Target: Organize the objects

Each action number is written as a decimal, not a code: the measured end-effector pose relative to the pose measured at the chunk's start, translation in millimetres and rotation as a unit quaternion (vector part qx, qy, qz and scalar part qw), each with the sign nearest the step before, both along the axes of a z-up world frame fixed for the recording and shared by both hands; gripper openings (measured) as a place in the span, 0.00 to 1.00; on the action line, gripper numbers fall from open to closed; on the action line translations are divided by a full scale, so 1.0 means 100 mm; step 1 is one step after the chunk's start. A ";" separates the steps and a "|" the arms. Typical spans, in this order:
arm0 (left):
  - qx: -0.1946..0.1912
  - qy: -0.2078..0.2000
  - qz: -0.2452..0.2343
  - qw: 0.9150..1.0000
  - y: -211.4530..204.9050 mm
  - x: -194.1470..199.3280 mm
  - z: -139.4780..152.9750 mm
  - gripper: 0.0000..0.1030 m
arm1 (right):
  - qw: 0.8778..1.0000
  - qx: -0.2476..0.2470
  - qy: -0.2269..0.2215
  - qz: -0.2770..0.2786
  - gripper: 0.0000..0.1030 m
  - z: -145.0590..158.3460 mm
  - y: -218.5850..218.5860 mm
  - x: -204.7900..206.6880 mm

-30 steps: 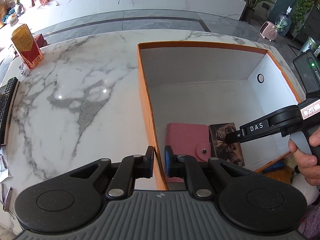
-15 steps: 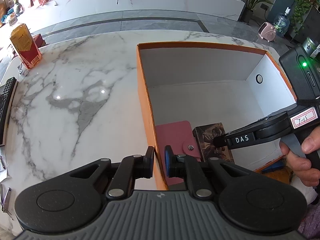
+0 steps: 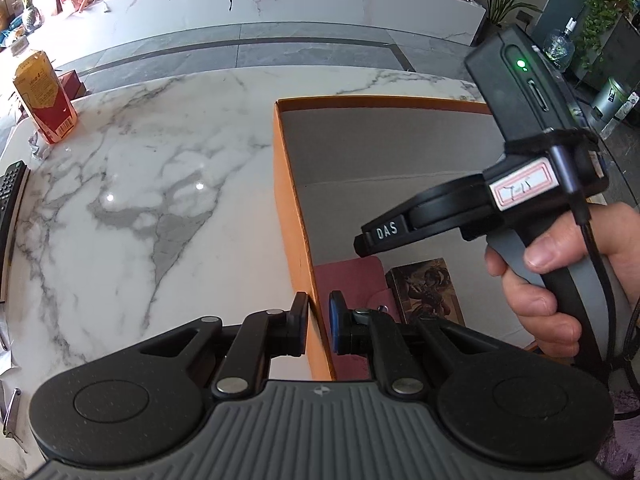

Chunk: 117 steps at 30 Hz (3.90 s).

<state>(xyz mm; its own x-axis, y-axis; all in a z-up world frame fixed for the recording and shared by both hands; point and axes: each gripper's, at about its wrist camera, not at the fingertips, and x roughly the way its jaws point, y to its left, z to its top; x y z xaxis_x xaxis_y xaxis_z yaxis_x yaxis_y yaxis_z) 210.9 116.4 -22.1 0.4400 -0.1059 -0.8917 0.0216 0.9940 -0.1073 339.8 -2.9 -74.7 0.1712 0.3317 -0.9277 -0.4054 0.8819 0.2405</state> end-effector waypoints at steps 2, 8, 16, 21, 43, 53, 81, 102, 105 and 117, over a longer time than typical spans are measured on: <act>-0.004 0.000 0.000 1.000 0.02 0.00 -0.01 0.13 | 1.000 0.014 0.014 -0.010 0.18 -0.04 0.01 0.02; -0.012 0.000 0.001 1.000 0.05 0.00 -0.02 0.13 | 0.999 0.005 0.031 -0.008 0.17 -0.16 0.16 0.01; -0.012 0.002 0.001 1.000 0.04 0.00 -0.02 0.13 | 0.999 0.005 0.029 0.024 0.16 -0.08 0.09 -0.13; -0.014 0.002 0.002 1.000 0.05 -0.01 -0.01 0.13 | 1.000 -0.018 -0.002 0.002 0.20 0.04 -0.09 -0.07; -0.026 -0.038 0.044 0.998 0.10 -0.42 0.34 0.22 | 0.997 -0.056 0.001 -0.050 0.23 0.11 -0.49 -0.18; -0.027 -0.025 0.058 0.998 0.09 -0.69 0.33 0.22 | 0.992 0.004 0.078 -0.102 0.32 -0.05 -0.69 -0.17; 0.016 0.029 0.007 0.999 -0.62 -1.25 -0.29 0.76 | 0.988 0.115 -0.005 -0.104 0.49 0.51 -1.48 -1.93; 0.013 0.042 0.016 0.999 -0.62 -1.13 -0.46 0.78 | 0.968 0.137 0.149 -0.146 0.63 -0.16 -1.54 -1.76; 0.004 0.044 0.018 0.999 -0.59 -1.13 -0.48 0.78 | 0.969 0.128 0.151 -0.145 0.63 -0.20 -1.49 -1.75; 0.018 0.058 0.011 0.998 -0.59 -1.12 -0.52 0.77 | 0.978 0.077 0.141 -0.132 0.82 -0.22 -1.19 -1.77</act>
<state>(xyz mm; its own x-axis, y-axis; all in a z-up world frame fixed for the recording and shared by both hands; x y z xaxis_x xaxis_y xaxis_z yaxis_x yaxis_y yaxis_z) 99.2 57.7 -73.8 0.3360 -0.0637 -0.9397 -0.0104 0.9974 -0.0713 163.1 -121.5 -96.9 0.0145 0.4498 -0.8930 -0.0662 0.8916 0.4480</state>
